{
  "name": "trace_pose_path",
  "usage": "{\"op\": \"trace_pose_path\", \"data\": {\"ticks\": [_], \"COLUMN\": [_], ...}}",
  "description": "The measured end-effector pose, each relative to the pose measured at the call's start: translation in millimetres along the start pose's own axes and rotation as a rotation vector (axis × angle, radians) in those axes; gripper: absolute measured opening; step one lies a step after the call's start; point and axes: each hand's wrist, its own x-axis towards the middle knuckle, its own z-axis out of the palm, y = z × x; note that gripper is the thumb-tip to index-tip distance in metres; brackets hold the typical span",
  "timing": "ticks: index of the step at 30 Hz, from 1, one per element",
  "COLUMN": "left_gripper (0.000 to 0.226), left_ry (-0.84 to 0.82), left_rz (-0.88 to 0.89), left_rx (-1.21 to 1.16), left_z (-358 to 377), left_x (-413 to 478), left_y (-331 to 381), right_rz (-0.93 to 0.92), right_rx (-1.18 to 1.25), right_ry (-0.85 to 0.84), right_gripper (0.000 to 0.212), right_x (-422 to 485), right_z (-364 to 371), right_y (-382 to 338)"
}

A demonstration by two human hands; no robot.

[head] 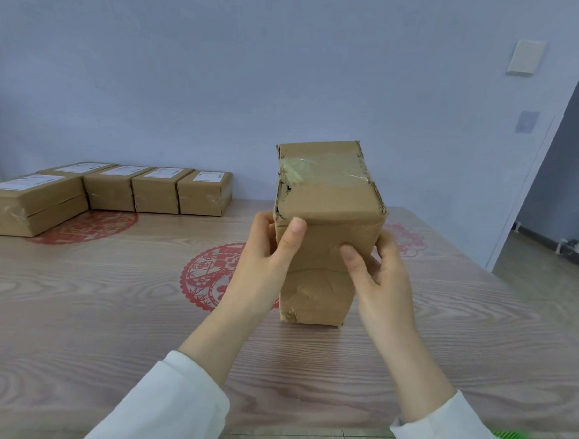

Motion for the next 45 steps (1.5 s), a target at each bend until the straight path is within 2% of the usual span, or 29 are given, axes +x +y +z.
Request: {"op": "trace_pose_path", "data": {"ticks": [4,7,11,15,20,23,27,30,32,36,39,42,45], "left_gripper": [0.04,0.011,0.026,0.031,0.017,0.032,0.03,0.057,0.07,0.06,0.068,0.077,0.073], "left_ry": [-0.012,0.006,-0.049,-0.063,-0.065,-0.041,-0.077,-0.059,-0.038,-0.079,-0.12,-0.075,-0.03], "left_rz": [-0.062,-0.087,-0.08,-0.086,-0.08,-0.07,-0.115,-0.105,-0.103,-0.079,-0.077,-0.073,-0.066], "left_rx": [0.001,-0.065,-0.08,-0.073,-0.052,-0.041,0.01,-0.023,-0.039,-0.023,0.005,0.0,-0.014], "left_z": [0,2,6,2,-2,-5,-9,-7,-7,-7,-9,-8,-7], "left_x": [-2,1,-3,0,-1,1,2,0,-1,-1,-1,-1,0], "left_y": [7,7,5,-2,-4,-5,-10,-12,-15,-18,-22,-22,-22], "right_rz": [0.004,0.037,0.095,0.172,0.221,0.23,0.195,0.178,0.176,0.164,0.16,0.153,0.153], "right_rx": [0.009,0.042,0.07,0.065,0.119,0.136,0.168,0.14,0.129,0.112,0.069,0.029,0.044], "right_ry": [-0.01,-0.017,0.016,-0.013,-0.076,-0.153,-0.152,-0.173,-0.2,-0.155,-0.14,-0.15,-0.166], "right_gripper": [0.024,0.03,0.035,0.049,0.038,0.039,0.051,0.045,0.05,0.067,0.056,0.06,0.07], "right_x": [-1,-2,-2,-3,-3,-5,-6,-7,-8,-7,-7,-7,-7], "right_z": [-2,-4,-4,-5,-7,-5,-6,-8,-8,-8,-10,-10,-9], "right_y": [-1,-3,-8,-8,-8,-5,-6,-3,1,4,5,7,8]}}
